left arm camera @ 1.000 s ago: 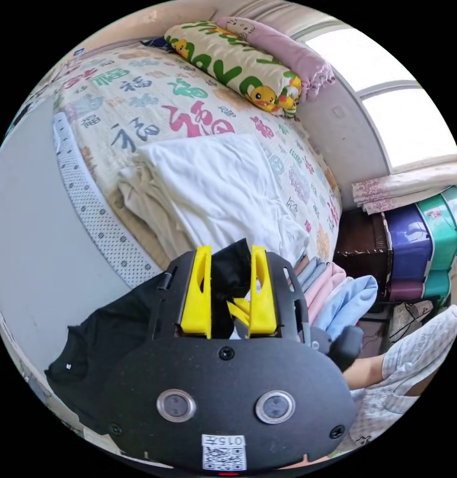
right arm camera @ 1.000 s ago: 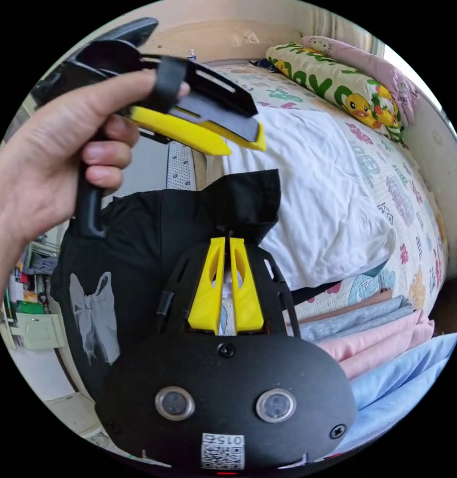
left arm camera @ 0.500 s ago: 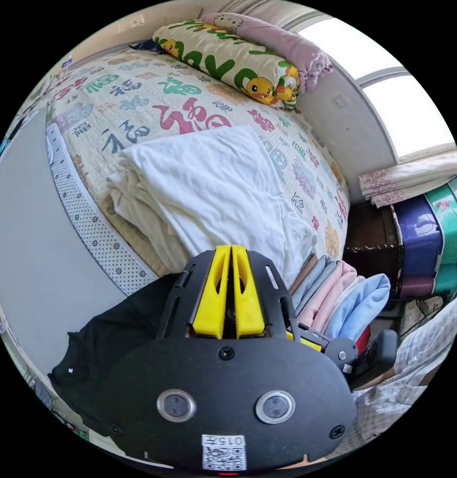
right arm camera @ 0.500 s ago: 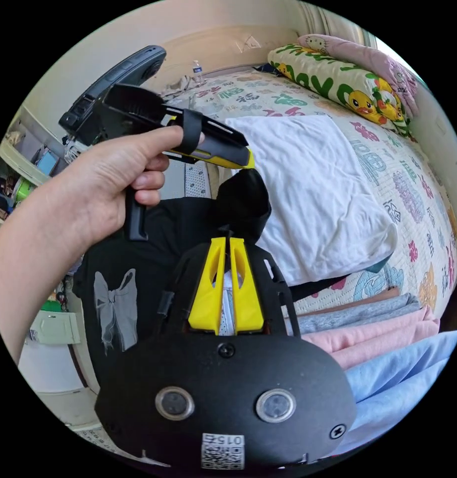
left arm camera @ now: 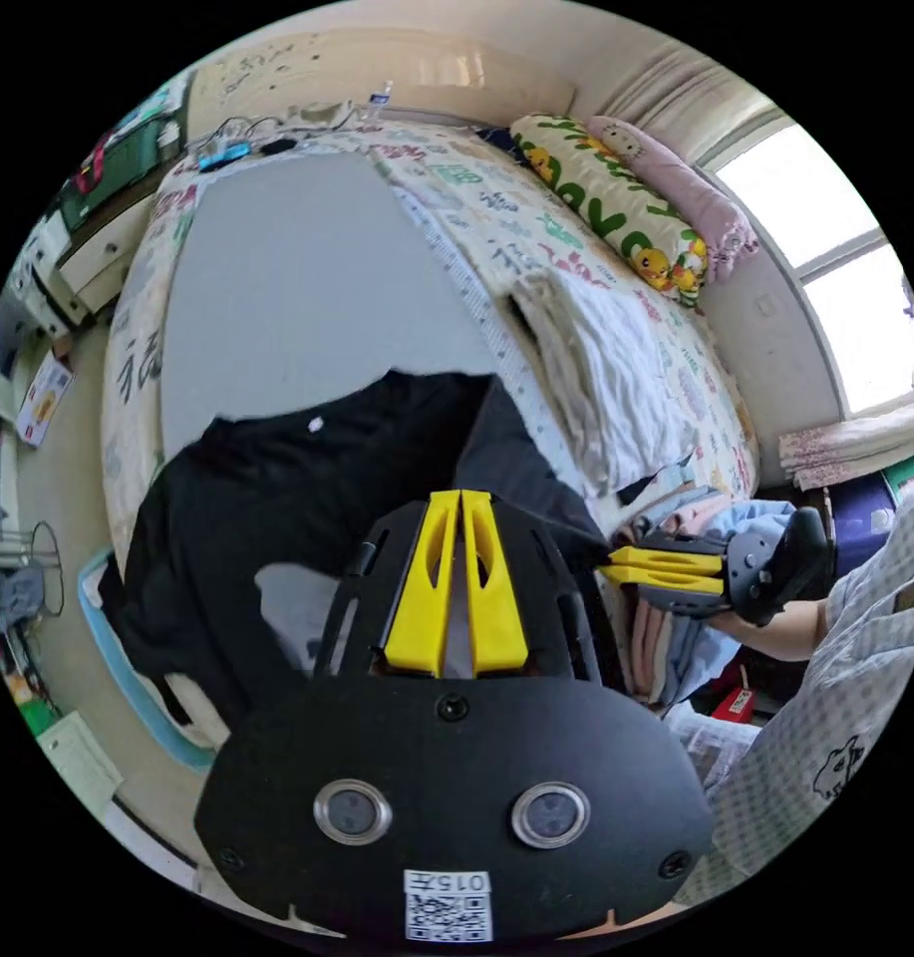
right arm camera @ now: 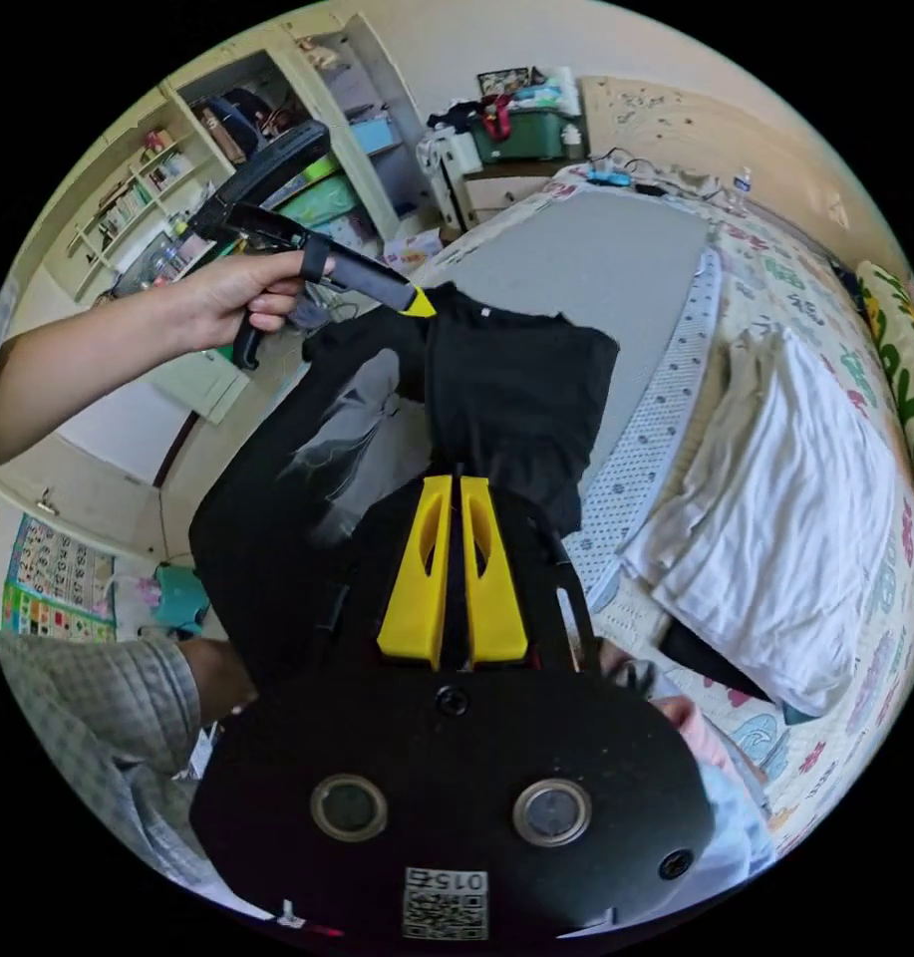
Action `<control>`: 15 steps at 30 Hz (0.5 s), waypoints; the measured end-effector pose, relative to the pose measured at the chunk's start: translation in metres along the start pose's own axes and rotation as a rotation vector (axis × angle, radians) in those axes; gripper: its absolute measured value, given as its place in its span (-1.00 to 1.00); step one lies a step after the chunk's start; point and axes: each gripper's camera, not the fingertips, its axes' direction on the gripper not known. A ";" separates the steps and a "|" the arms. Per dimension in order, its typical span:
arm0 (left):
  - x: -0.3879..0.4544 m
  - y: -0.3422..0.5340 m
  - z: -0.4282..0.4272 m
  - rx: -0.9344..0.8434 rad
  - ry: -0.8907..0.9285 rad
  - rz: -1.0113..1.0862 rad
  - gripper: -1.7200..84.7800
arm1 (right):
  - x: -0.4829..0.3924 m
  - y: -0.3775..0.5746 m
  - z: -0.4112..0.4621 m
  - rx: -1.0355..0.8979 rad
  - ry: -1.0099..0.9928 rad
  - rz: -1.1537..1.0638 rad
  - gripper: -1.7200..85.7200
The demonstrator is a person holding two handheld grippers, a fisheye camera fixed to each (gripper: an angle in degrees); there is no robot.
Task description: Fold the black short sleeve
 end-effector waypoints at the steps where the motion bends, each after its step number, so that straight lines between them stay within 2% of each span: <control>1: -0.007 0.008 0.005 -0.021 -0.003 -0.017 -0.96 | -0.001 -0.002 0.009 -0.033 -0.008 -0.011 -0.92; 4: -0.036 0.035 0.024 -0.111 0.002 -0.124 -0.94 | -0.003 -0.004 0.039 -0.164 -0.070 -0.069 -0.85; 7: -0.047 0.037 0.013 -0.028 0.034 -0.152 -0.91 | 0.010 -0.008 0.038 -0.153 -0.039 -0.024 -0.81; 12: -0.048 -0.019 0.013 0.099 0.145 -0.114 -0.83 | 0.062 -0.038 0.048 -0.137 0.118 0.202 -0.75; 15: -0.038 -0.061 0.044 0.065 0.174 -0.062 -0.82 | 0.089 -0.050 0.064 -0.159 0.090 0.301 -0.76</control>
